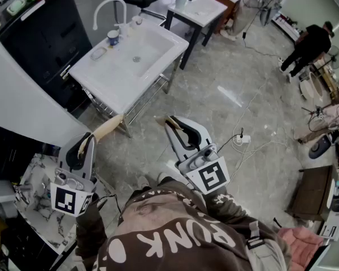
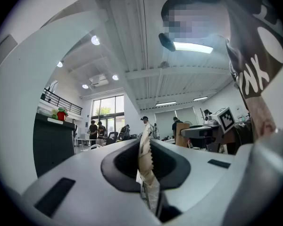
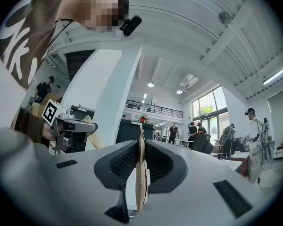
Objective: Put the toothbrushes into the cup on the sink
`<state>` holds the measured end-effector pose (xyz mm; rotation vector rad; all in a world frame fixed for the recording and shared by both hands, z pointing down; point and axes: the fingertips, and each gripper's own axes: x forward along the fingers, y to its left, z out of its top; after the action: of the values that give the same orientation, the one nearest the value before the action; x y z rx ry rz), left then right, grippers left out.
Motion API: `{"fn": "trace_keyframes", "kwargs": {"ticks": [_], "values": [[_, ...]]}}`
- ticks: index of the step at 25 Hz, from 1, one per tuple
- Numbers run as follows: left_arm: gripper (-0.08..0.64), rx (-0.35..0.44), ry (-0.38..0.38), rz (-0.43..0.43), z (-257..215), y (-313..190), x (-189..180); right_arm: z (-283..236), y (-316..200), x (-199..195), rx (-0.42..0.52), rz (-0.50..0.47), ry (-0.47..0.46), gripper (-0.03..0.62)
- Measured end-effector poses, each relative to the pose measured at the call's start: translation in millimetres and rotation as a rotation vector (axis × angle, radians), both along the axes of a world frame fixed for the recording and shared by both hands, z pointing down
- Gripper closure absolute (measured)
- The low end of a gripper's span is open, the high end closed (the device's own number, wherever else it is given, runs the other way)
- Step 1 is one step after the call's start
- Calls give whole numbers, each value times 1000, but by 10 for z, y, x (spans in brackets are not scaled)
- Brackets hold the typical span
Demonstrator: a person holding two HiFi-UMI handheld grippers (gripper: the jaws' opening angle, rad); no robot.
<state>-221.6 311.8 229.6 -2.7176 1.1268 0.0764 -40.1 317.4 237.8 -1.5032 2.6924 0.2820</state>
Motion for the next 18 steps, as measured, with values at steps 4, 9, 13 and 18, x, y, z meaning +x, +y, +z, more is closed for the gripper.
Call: {"fn": "trace_keyframes", "kwargs": {"ticks": [4,9,13,18], "values": [[532,23,2,15,-18,-52,-57,-6,-39,-124,15,-1,7,535],[532,31,15,5,-56,-84,-196,-25,-66,-261,19,-10,14,535],[532,28,24,14,-51,-96,-245,-38,-66,-291,16,3,23,535],[532,14,31,26,42,-189,-229,8,-133,-272,8,16,29,535]]}}
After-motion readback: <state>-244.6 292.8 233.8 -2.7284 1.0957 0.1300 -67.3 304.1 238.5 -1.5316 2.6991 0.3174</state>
